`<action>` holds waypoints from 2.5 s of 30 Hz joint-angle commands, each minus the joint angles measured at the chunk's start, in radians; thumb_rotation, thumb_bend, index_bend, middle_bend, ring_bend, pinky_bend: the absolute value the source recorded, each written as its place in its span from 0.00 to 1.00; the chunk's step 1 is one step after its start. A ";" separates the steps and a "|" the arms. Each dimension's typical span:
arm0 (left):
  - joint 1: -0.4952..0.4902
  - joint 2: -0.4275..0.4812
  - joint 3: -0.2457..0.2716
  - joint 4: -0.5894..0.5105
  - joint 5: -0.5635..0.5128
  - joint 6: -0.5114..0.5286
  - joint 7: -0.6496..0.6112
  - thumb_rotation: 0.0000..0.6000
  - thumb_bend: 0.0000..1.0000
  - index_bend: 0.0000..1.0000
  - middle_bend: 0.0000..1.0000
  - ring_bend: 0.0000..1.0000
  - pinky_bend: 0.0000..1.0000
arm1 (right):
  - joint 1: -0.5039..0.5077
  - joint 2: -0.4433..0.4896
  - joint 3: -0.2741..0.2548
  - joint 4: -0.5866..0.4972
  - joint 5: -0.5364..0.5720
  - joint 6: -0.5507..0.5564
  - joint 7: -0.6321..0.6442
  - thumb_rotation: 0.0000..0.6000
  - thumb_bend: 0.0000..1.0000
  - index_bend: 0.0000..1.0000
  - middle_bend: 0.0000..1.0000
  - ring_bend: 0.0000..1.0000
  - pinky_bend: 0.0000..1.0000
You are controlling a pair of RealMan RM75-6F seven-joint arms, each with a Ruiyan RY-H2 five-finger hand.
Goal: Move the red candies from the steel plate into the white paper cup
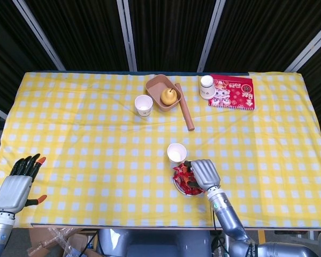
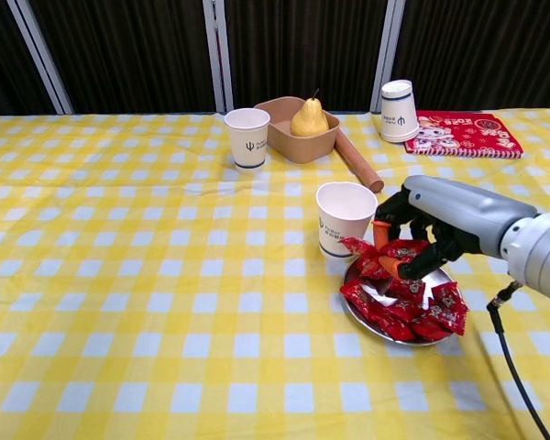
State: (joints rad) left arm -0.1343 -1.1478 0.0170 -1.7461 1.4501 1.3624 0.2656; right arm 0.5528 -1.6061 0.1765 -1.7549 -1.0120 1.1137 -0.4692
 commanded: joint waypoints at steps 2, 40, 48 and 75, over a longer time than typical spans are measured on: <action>-0.001 0.001 -0.001 -0.001 -0.003 -0.002 -0.002 1.00 0.00 0.00 0.00 0.00 0.00 | 0.009 0.030 0.020 -0.041 0.018 0.016 -0.023 1.00 0.49 0.59 0.59 0.73 0.91; -0.017 0.026 -0.013 -0.030 -0.072 -0.052 -0.031 1.00 0.00 0.00 0.00 0.00 0.00 | 0.205 0.020 0.137 0.005 0.228 -0.008 -0.089 1.00 0.50 0.60 0.59 0.73 0.91; -0.019 0.029 -0.011 -0.034 -0.077 -0.059 -0.035 1.00 0.00 0.00 0.00 0.00 0.00 | 0.222 -0.005 0.129 0.061 0.241 -0.026 -0.062 1.00 0.50 0.60 0.59 0.73 0.91; -0.023 0.034 -0.008 -0.043 -0.086 -0.065 -0.038 1.00 0.00 0.00 0.00 0.00 0.00 | 0.243 -0.022 0.109 0.113 0.249 -0.022 -0.030 1.00 0.50 0.57 0.59 0.73 0.91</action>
State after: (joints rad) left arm -0.1577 -1.1136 0.0086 -1.7888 1.3643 1.2975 0.2276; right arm 0.7958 -1.6283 0.2863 -1.6423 -0.7636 1.0912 -0.4987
